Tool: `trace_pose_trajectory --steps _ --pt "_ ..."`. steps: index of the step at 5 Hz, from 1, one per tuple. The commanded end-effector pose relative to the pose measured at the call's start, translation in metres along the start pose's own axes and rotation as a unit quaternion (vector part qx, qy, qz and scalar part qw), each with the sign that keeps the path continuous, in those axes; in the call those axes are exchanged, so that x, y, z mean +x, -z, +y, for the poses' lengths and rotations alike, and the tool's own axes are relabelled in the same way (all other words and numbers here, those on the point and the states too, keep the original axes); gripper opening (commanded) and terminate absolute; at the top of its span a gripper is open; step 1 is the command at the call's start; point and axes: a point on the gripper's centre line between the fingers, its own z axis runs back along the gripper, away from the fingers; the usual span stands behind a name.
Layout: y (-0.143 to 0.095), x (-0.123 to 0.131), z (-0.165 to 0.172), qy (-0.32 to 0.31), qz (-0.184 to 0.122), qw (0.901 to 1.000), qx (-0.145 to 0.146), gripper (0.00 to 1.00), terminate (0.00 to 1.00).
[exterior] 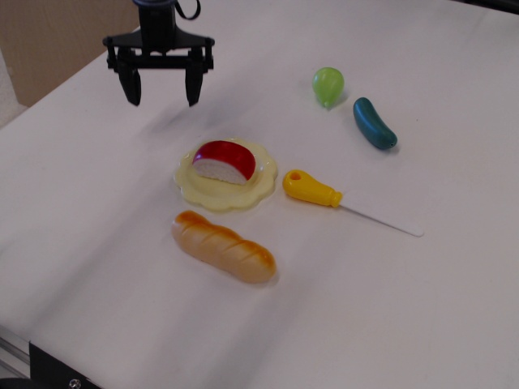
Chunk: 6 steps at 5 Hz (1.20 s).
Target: Take sushi off plate
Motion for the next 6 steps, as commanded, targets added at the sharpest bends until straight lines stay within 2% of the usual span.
trace_pose_trajectory --steps 1,2,3,4,5,6 --pt "-0.04 -0.017 -0.012 -0.143 -0.007 0.9896 -0.016 1.0 0.0" --pt "-0.049 -0.03 -0.028 -0.265 -0.001 0.9643 -0.008 1.0 0.0" --pt "-0.05 -0.044 -0.047 -0.313 0.031 0.949 -0.016 1.0 0.0" --pt "-0.045 -0.054 -0.056 -0.344 0.039 0.9381 -0.006 1.0 0.0" --pt "-0.039 -0.056 -0.066 -0.369 0.026 0.9289 0.008 1.0 0.0" --pt "-0.033 -0.058 -0.067 -0.379 0.011 0.9247 0.032 1.0 0.0"
